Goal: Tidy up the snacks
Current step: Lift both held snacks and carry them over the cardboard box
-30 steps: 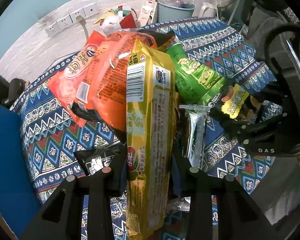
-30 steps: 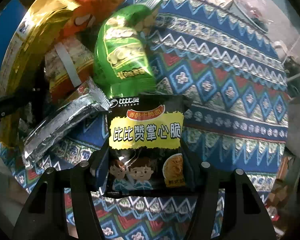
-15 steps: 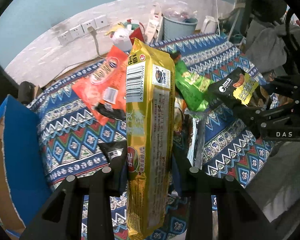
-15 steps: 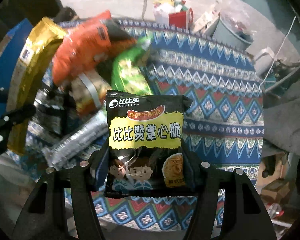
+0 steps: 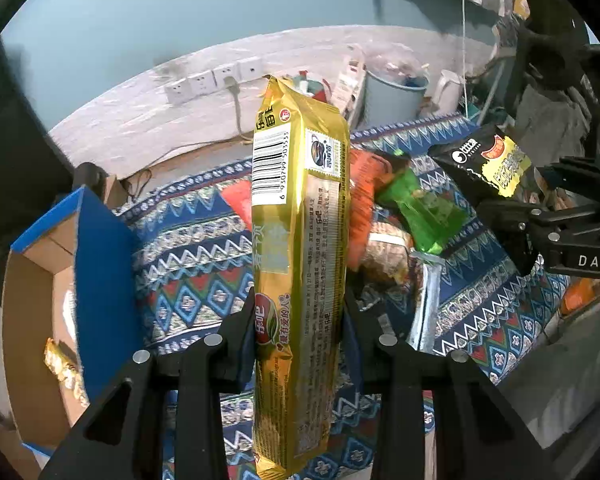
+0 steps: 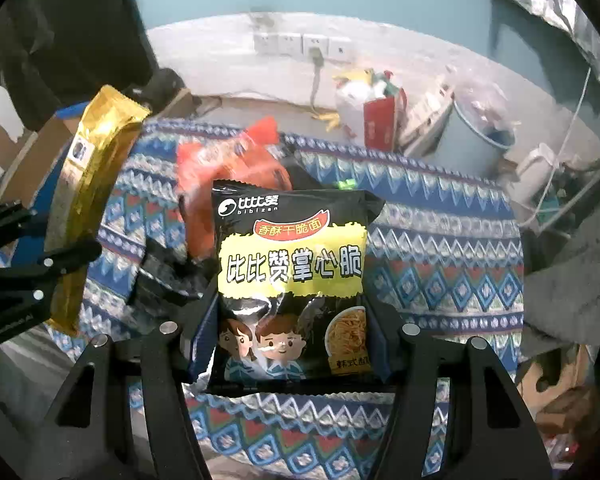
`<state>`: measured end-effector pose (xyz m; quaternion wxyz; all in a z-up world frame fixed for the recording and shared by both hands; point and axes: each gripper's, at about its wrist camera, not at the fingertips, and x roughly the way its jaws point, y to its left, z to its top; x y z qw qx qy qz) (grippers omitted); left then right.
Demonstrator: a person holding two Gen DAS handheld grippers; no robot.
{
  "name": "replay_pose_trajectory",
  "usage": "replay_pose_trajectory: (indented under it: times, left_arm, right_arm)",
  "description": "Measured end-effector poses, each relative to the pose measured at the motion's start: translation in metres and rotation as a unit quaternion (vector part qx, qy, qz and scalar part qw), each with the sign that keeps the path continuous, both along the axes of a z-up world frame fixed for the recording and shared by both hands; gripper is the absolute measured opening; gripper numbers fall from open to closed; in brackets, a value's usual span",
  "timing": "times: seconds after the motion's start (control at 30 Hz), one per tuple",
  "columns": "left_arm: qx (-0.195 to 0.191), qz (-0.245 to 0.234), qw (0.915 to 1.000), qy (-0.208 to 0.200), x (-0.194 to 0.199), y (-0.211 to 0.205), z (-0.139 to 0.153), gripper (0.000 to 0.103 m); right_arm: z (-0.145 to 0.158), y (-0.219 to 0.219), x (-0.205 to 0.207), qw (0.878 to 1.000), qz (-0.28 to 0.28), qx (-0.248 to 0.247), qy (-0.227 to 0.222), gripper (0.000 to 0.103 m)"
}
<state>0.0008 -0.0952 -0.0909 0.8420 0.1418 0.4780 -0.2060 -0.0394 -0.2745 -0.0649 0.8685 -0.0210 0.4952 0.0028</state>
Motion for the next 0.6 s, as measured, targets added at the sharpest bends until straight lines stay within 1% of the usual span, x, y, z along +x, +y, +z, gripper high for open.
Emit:
replay_pose_trajectory:
  times: [0.1,0.3,0.6]
  left_arm:
    - [0.0,0.011,0.9999,-0.012,0.002,0.01,0.006,0.037]
    - [-0.014,0.032,0.9993,-0.009,0.007,0.028,0.015,0.037]
    - [-0.026,0.064,0.9973,-0.025,0.014,0.061,0.027,0.037]
  right_arm:
    - [0.006,0.007,0.005,1.0,0.005,0.0,-0.01,0.062]
    - [0.014,0.023,0.015,1.0,0.013,0.008,-0.025,0.062]
    - [0.022,0.057,0.038,0.999,0.032,0.019,-0.039,0.062]
